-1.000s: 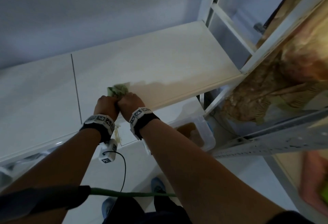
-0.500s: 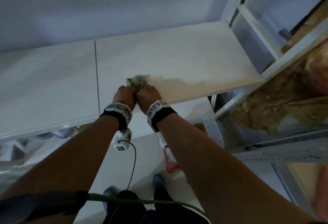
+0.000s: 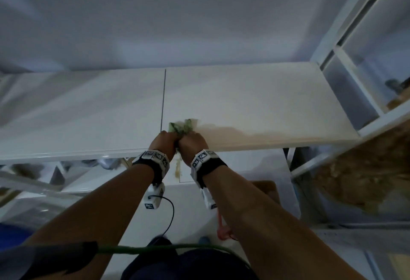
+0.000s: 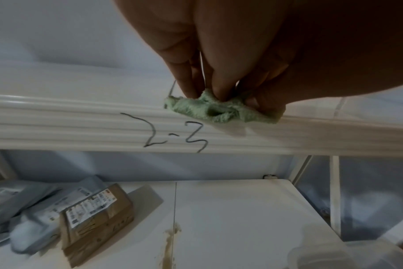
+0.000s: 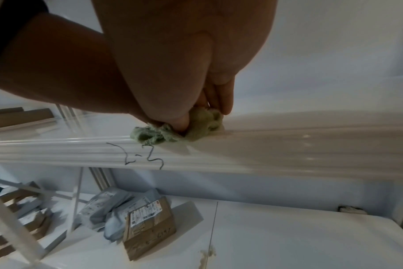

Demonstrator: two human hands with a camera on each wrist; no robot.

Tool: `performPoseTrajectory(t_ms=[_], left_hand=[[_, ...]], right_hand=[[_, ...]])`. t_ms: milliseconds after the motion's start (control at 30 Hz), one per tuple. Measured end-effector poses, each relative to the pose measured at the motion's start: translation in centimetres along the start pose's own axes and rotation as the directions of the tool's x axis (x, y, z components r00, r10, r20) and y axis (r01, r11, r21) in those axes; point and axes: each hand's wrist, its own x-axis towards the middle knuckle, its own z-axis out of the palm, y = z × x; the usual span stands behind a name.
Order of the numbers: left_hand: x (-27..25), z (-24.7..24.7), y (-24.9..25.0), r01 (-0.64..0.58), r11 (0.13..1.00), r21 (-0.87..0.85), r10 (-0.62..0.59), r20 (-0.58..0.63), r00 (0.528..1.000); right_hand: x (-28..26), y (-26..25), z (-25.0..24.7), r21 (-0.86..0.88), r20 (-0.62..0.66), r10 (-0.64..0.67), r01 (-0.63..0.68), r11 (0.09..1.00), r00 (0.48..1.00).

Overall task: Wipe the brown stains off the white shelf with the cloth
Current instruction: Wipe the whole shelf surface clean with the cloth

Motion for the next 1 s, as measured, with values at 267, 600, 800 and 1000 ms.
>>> performPoseTrajectory(t_ms=[267,600,800,1000], left_hand=[[0.1,-1.0,-6.4,0.057,0.998,0.0,-0.057,-0.026,0.998],[2.6,-1.1,-9.8,-0.044,0.998,0.048,0.05,-0.128,0.991],[4.3,-1.1,-11.2,-0.1,0.988,0.116,0.114,-0.122,0.986],[6.9,-2.9,-11.9,-0.115,0.98,0.164,0.135,-0.114,0.984]], right_hand=[[4.4,-4.8,0.4,0.02,-0.036,-0.058,0.058,0.998,0.998],[7.8,-7.2,1.0,0.101,-0.094,0.096,-0.086,0.991,0.991],[9.5,-7.0,0.8,-0.014,-0.055,0.079,-0.08,0.997,0.995],[11.8,-6.3,-0.3,-0.018,-0.055,0.101,-0.102,0.995,0.993]])
